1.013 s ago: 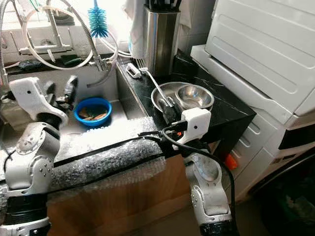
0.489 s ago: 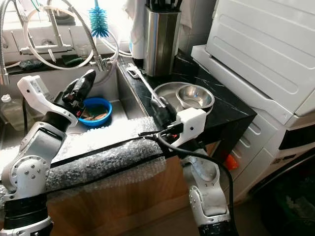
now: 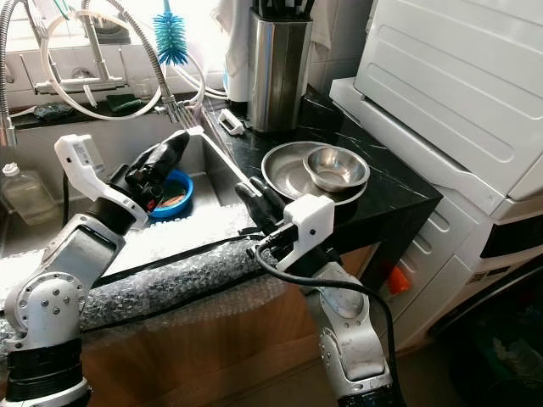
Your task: Kitchen organization
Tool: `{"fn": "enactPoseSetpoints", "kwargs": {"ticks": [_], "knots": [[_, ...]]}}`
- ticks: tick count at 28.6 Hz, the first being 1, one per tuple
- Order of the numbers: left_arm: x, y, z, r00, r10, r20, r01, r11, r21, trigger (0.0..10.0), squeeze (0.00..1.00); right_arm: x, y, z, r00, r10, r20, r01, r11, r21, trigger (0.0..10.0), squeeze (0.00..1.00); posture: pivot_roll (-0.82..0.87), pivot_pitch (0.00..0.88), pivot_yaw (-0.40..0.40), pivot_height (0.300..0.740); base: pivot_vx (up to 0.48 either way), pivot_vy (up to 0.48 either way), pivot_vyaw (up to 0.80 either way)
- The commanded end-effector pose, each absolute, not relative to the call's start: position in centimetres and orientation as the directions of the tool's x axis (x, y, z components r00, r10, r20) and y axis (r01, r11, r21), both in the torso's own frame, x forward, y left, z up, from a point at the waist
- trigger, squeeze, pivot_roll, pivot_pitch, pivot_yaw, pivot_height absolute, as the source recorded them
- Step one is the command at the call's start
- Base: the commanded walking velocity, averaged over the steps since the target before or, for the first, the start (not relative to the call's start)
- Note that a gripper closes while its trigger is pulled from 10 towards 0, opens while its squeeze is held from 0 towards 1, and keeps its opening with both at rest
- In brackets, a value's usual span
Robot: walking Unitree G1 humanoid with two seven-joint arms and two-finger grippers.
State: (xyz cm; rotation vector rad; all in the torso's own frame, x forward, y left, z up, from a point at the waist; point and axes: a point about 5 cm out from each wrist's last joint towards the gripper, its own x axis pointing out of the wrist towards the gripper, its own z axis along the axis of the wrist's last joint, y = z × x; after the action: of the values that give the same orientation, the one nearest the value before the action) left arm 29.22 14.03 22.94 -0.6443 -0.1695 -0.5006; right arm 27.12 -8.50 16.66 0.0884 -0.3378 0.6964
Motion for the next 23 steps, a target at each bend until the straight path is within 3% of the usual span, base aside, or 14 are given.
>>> {"fn": "enactPoseSetpoints", "kwargs": {"ticks": [1, 23], "knots": [[28.9, 13.1, 23.1, 0.841, -0.444, 0.310, 0.540, 0.647, -0.538, 10.0, 0.00, 26.7, -8.2, 17.1, 0.689, 0.639, 0.342, -0.663, 0.747, -0.060, 10.0, 0.00, -0.04, 0.000, -0.068, 0.740, 0.000, 0.000, 0.00], [28.7, 11.5, 22.8, 0.806, -0.518, 0.286, 0.582, 0.606, -0.543, 10.0, 0.00, 26.1, -7.1, 16.7, 0.636, 0.698, 0.328, -0.720, 0.690, -0.072, 10.0, 0.00, -0.04, 0.000, -0.061, 0.740, 0.000, 0.000, 0.00]]}}
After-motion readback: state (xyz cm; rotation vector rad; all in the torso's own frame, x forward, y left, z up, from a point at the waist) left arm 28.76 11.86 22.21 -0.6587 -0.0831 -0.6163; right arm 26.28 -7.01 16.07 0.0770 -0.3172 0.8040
